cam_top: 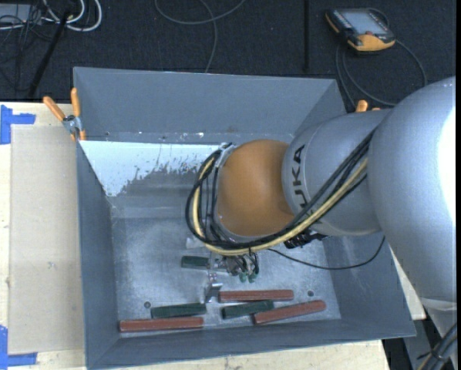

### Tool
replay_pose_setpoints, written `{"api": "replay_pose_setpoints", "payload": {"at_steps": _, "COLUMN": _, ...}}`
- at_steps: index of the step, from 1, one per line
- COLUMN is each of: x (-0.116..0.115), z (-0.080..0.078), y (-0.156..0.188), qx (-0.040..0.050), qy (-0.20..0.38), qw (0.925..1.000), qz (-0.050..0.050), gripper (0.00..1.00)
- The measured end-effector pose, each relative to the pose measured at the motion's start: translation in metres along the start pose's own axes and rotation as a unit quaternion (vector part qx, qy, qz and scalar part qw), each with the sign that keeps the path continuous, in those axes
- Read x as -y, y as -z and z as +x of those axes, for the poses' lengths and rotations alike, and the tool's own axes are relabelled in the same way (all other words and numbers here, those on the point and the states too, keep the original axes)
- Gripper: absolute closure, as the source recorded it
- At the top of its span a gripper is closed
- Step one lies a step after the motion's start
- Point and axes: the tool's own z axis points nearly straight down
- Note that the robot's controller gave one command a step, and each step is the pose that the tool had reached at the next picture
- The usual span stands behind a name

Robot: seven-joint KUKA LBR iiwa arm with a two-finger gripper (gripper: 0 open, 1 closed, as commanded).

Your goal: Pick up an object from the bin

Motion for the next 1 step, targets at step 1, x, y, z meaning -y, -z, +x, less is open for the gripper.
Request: {"api": "replay_pose_setpoints", "payload": {"at_steps": 1, "x": 0.0388, "z": -0.0003, "y": -0.0161, "qx": 0.0049, "qy": -0.051, "qw": 0.9987, "qz": -0.002, "gripper": 1.0}}
